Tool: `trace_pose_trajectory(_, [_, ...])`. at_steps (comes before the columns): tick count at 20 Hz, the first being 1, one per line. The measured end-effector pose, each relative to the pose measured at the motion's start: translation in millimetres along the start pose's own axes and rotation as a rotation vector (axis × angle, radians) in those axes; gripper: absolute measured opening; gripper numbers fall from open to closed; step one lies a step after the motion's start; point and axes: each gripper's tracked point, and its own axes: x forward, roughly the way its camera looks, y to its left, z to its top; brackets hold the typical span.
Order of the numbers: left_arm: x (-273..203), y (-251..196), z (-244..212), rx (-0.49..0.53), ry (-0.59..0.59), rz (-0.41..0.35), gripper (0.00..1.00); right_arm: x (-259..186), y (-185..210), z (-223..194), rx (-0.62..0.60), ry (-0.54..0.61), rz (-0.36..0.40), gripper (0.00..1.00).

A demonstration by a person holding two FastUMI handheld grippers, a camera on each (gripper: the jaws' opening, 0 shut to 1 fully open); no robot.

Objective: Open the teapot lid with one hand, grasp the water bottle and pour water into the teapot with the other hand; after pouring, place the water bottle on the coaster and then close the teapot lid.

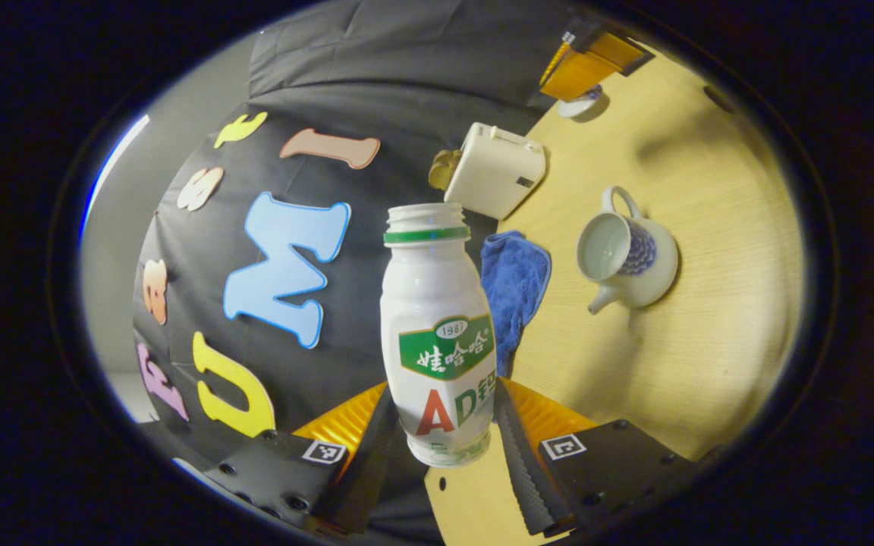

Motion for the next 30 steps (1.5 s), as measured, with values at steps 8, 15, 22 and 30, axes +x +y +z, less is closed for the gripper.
trace_pose_trajectory(8, [-18,19,-45,-0.334,0.015,0.072,0.84,8,42,7,-0.047,0.021,0.065,0.02])
trace_pose_trajectory(15, [-36,29,-83,-0.616,0.032,0.104,0.72,17,82,10,-0.063,0.035,0.117,0.02])
trace_pose_trajectory(22, [-49,14,-94,-0.924,0.015,0.056,0.84,25,114,-7,-0.048,0.082,0.167,0.02])
trace_pose_trajectory(30, [-55,11,-101,-1.037,-0.011,0.067,0.84,32,133,-23,-0.059,0.115,0.184,0.19])
